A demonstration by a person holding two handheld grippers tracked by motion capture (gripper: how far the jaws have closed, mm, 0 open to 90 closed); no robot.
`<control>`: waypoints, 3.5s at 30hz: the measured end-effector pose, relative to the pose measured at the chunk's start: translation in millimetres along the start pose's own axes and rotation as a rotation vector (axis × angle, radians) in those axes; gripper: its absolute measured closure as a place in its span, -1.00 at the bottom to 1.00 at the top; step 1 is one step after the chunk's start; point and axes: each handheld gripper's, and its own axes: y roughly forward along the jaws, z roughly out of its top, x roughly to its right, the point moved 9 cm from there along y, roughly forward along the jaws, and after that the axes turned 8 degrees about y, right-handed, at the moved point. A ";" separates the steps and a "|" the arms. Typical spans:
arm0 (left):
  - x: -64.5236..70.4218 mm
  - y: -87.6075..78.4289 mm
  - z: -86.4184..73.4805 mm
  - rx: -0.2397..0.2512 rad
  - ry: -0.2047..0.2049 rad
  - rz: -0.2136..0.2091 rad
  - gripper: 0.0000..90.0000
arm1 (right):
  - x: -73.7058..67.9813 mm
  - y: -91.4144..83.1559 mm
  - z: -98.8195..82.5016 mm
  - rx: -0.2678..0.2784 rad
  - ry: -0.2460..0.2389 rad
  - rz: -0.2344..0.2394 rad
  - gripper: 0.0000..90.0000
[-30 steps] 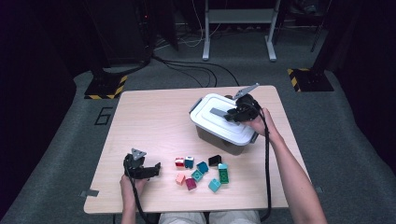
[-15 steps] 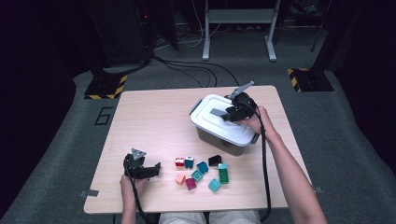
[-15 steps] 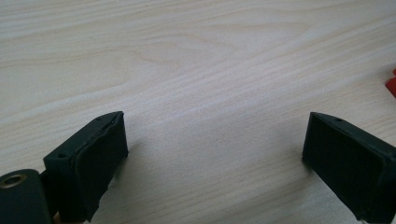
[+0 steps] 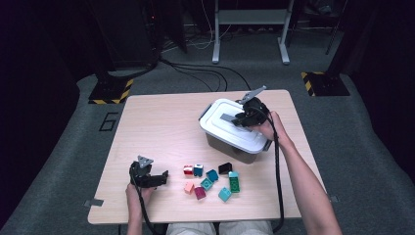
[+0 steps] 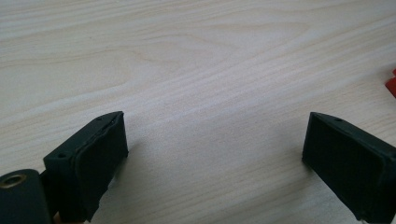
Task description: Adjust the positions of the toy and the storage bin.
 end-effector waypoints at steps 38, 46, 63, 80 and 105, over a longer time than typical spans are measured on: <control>0.0 -0.1 0.1 0.001 -0.002 -0.003 -0.86 | 7.4 -60.5 21.8 0.084 0.074 -0.142 0.49; -0.1 0.1 0.2 0.003 -0.002 -0.001 -0.86 | 12.5 -70.0 20.2 0.097 0.104 -0.167 0.49; -1.2 0.3 0.5 -0.004 -0.020 0.009 -0.86 | 35.6 -93.6 6.4 0.129 0.168 -0.243 0.49; -2.9 0.2 1.0 0.001 -0.019 0.013 -0.84 | 70.0 -118.9 -15.6 0.163 0.294 -0.357 0.49; -2.2 0.5 0.9 -0.002 -0.019 0.019 -0.83 | 116.7 -128.8 -70.9 0.153 0.490 -0.498 0.49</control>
